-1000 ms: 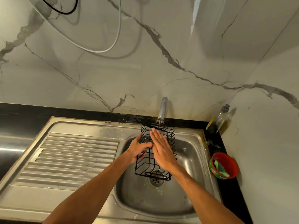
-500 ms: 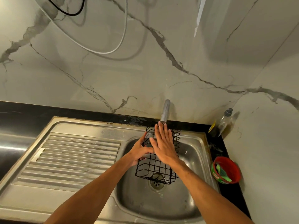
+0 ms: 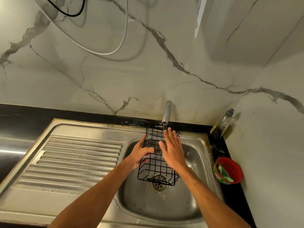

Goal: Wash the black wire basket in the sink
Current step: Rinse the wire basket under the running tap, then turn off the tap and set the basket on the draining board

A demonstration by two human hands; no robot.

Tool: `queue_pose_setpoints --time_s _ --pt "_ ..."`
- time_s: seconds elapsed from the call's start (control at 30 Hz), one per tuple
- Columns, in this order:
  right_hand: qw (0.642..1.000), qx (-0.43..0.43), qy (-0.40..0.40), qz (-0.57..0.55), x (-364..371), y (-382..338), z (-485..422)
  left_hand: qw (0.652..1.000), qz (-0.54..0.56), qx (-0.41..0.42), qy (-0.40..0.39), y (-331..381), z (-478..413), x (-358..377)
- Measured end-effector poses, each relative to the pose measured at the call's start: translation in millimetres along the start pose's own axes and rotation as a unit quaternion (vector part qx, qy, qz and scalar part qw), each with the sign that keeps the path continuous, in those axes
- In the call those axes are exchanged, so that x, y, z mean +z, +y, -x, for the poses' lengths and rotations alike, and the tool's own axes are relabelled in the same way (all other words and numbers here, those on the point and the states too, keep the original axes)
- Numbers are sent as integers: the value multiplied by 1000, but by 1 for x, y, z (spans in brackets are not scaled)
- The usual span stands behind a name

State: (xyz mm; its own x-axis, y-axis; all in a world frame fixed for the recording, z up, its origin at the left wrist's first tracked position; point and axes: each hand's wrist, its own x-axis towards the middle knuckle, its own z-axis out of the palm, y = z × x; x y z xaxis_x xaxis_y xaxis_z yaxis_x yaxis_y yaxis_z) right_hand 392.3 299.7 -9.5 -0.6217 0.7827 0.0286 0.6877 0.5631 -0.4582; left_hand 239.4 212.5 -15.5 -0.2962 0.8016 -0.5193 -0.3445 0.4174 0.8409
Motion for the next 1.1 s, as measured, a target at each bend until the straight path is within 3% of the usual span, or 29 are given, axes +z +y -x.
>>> queue_pose_setpoints --time_s 0.13,0.27,0.37,0.6,0.77,1.1 --pt "994 -97 -31 38 7 -4 11 1000 20 -3 -3 -1 7 -1" --pt "999 23 -5 -36 -4 14 12 1000 10 4 4 -11 12 -4" --pt "997 10 -19 -78 -7 14 24 1000 10 -5 5 -17 20 -7" --pt "979 85 67 -175 -7 30 13 998 16 -52 35 -48 27 -25" --pt "982 78 82 -149 -7 22 -16 996 18 -74 48 -62 27 -28" --pt "998 -19 53 4 8 13 -100 997 -3 -70 35 -65 11 -27"
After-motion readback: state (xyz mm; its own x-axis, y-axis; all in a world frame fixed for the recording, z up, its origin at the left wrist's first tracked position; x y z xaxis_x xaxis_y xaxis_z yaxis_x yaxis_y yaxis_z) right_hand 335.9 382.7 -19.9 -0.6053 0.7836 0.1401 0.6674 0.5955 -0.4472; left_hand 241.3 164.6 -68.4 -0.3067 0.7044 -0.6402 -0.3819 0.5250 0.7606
